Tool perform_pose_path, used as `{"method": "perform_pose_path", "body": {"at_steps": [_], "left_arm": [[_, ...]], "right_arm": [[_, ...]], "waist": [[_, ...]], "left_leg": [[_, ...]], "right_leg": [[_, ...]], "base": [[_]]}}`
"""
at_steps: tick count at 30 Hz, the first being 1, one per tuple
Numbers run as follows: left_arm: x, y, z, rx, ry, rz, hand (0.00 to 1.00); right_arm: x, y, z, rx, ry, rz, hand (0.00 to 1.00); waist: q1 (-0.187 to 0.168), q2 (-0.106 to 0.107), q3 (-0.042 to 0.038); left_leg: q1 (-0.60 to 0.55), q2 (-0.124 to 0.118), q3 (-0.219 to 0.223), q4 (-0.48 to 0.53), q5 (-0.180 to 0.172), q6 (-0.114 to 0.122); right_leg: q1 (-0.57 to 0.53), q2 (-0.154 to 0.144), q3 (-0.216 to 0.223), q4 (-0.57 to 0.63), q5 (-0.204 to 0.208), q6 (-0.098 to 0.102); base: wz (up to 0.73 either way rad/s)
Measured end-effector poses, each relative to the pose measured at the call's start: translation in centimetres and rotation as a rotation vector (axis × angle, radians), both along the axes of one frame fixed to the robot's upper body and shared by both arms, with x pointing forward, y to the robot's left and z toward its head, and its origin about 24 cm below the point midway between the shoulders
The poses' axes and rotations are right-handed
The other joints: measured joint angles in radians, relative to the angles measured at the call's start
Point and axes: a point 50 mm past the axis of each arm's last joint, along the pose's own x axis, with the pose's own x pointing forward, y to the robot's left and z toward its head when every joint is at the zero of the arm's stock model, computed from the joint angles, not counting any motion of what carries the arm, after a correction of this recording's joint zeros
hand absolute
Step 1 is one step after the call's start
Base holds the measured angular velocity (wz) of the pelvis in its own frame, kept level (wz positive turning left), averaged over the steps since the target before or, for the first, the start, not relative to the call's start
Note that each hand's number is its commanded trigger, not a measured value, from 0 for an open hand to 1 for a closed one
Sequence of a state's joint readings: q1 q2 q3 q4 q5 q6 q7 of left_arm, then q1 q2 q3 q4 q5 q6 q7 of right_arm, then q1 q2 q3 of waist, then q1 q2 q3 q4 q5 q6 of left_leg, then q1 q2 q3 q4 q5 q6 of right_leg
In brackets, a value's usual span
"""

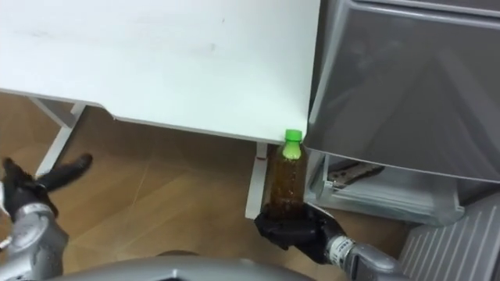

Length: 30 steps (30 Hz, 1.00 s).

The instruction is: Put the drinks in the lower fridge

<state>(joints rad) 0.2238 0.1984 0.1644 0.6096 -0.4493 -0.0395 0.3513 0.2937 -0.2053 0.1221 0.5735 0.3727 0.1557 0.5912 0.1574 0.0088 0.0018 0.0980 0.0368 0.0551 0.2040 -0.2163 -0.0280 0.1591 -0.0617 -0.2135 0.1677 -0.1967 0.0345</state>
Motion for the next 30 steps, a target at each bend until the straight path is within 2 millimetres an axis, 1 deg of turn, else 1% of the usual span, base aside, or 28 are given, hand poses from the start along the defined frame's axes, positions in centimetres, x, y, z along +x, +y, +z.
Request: {"method": "perform_pose_path", "body": {"at_steps": [1, 2, 3, 6, 10, 12, 15, 18, 24, 27, 29, 30], "left_arm": [[-0.3, -0.2, -0.3, -0.009, 0.02, -0.007, 0.0], [-0.9, -0.4, -1.0, -0.028, 0.057, -0.018, 0.0], [-1.5, -0.5, -1.5, -0.042, 0.091, -0.024, 0.0], [-2.9, -0.8, -2.3, -0.071, 0.152, -0.043, 0.0], [-4.4, -1.8, -3.5, -0.122, 0.236, -0.097, 0.0], [-5.6, -2.6, -4.2, -0.154, 0.304, -0.161, 0.0], [-6.6, -3.2, -4.7, -0.166, 0.367, -0.261, 0.0], [-7.2, -3.6, -5.1, -0.177, 0.418, -0.338, 0.0], [-7.8, -4.4, -5.5, -0.226, 0.445, -0.407, 0.0], [-7.8, -4.7, -5.6, -0.239, 0.448, -0.436, 0.0], [-7.7, -4.9, -5.6, -0.24, 0.451, -0.448, 0.0], [-7.7, -5.0, -5.7, -0.243, 0.453, -0.457, 0.0]], "right_arm": [[-0.1, 0.0, -0.1, 0.005, 0.009, -0.018, 1.0], [-0.3, -0.2, -0.3, 0.006, 0.022, -0.043, 1.0], [-0.4, -0.4, -0.3, 0.004, 0.03, -0.06, 1.0], [-0.5, -0.5, -0.4, -0.006, 0.036, -0.072, 1.0], [-0.9, -0.5, -0.8, -0.006, 0.062, -0.085, 1.0], [-1.6, -0.7, -1.3, -0.012, 0.105, -0.098, 1.0], [-1.9, -1.1, -1.7, -0.017, 0.136, -0.15, 1.0], [-2.2, -1.3, -1.8, 0.004, 0.154, -0.232, 1.0], [-2.8, -1.8, -2.5, 0.051, 0.211, -0.419, 1.0], [-2.7, -1.9, -2.5, 0.085, 0.22, -0.513, 1.0], [-2.5, -1.9, -2.4, 0.116, 0.213, -0.567, 1.0], [-2.3, -1.9, -2.4, 0.136, 0.213, -0.615, 1.0]], "waist": [[-0.002, 0.001, 0.0007], [-0.008, -0.001, -0.0001], [-0.014, -0.002, 0.001], [-0.023, -0.005, 0.0037], [-0.042, -0.006, 0.0038], [-0.054, -0.005, 0.0037], [-0.068, -0.005, 0.0037], [-0.075, -0.003, 0.0039], [-0.078, -0.002, 0.0037], [-0.08, -0.002, 0.0041], [-0.081, 0.004, 0.0002], [-0.08, 0.01, 0.0012]], "left_leg": [[0.0, 0.0, 0.0, 0.001, 0.0, 0.0], [0.002, 0.0, 0.001, 0.0, 0.0, 0.0], [0.001, 0.0, 0.002, 0.0, 0.0, 0.0], [-0.002, 0.001, 0.003, -0.002, 0.0, 0.0], [-0.006, 0.0, 0.001, -0.007, 0.0, 0.0], [-0.008, 0.0, 0.001, -0.007, 0.0, 0.0], [-0.015, 0.001, 0.001, -0.005, 0.0, 0.0], [-0.016, 0.001, 0.004, -0.003, 0.0, 0.0], [-0.019, 0.002, 0.009, -0.004, 0.0, 0.0], [-0.027, 0.002, 0.01, -0.003, 0.0, 0.0], [-0.037, 0.002, 0.01, -0.001, 0.0, 0.0], [-0.038, 0.001, 0.012, -0.001, 0.0, 0.0]], "right_leg": [[0.0, 0.0, 0.0, 0.0, 0.0, 0.0], [0.0, 0.0, 0.0, 0.0, 0.0, 0.0], [0.0, 0.0, 0.0, 0.0, 0.0, 0.0], [0.0, 0.0, 0.001, 0.0, 0.0, 0.0], [-0.001, 0.0, -0.001, 0.0, 0.0, 0.0], [-0.001, 0.0, -0.001, -0.001, 0.0, 0.0], [-0.006, 0.001, 0.001, 0.0, 0.0, 0.0], [-0.009, 0.001, 0.001, 0.0, 0.0, 0.0], [-0.015, 0.002, 0.007, 0.002, 0.0, -0.001], [-0.023, 0.002, 0.008, 0.003, 0.0, -0.001], [-0.032, 0.002, 0.01, 0.003, 0.001, -0.001], [-0.034, 0.002, 0.011, 0.003, 0.001, -0.001]], "base": [[0.0], [0.0], [0.0], [0.0], [0.03], [0.0], [0.0], [-0.02], [-0.03], [0.0], [0.0], [0.0]]}}
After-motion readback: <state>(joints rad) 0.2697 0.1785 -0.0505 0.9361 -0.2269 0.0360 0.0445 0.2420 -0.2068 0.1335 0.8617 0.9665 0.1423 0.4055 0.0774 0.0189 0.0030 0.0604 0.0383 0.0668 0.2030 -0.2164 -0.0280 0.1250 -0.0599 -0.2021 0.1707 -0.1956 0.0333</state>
